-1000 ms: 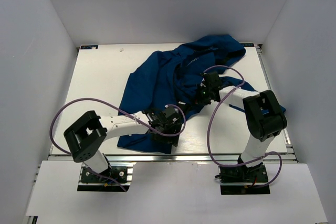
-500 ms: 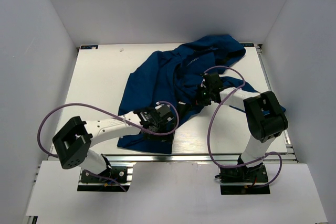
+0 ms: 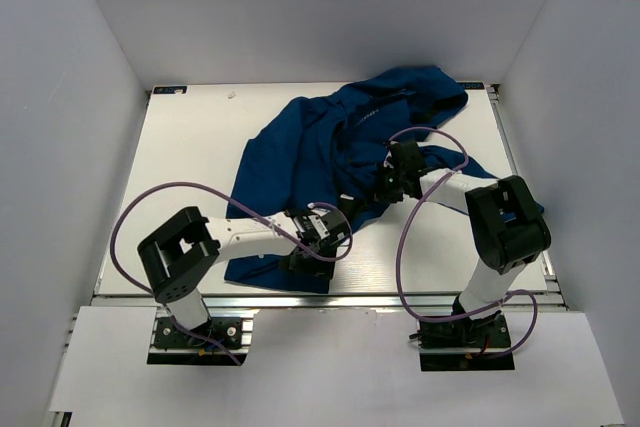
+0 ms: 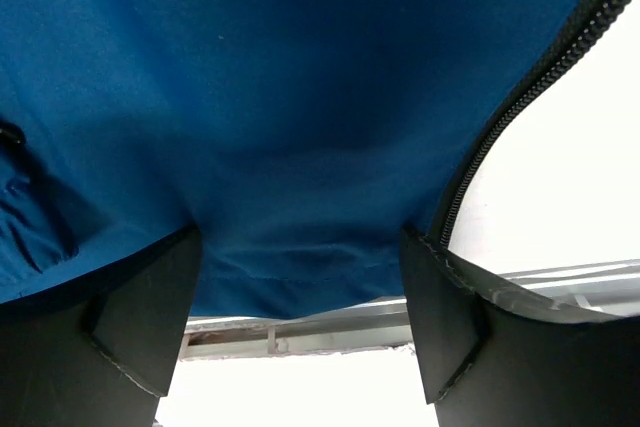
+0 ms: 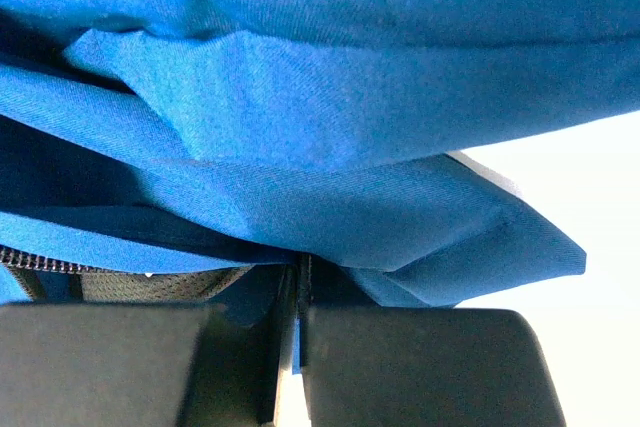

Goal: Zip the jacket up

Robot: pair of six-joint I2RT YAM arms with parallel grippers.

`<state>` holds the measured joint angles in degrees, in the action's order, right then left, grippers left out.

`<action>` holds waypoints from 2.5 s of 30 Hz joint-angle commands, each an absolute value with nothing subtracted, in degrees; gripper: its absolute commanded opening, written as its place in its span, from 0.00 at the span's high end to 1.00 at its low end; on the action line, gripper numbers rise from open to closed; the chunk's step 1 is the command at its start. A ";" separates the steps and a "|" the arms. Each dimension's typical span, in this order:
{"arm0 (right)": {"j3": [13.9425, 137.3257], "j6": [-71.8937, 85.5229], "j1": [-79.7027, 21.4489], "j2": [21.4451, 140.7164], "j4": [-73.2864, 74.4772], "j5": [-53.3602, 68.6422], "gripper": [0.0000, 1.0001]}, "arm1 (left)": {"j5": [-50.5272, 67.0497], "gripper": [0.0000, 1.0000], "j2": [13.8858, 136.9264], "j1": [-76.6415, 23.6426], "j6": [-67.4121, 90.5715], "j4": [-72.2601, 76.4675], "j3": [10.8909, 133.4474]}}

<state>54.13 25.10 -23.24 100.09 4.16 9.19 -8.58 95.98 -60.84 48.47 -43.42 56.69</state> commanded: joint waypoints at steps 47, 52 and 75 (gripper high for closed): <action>48.52 23.47 -22.94 98.79 6.15 4.92 1.00 | -9.67 0.02 98.09 -69.00 59.77 -54.06 67.94; 48.34 23.29 -22.94 98.70 6.24 4.92 1.00 | -9.93 0.02 99.66 -68.38 58.71 -52.21 68.11; 47.90 23.20 -22.94 98.09 6.77 4.39 1.00 | -6.68 0.12 103.97 -63.72 55.20 -46.14 62.67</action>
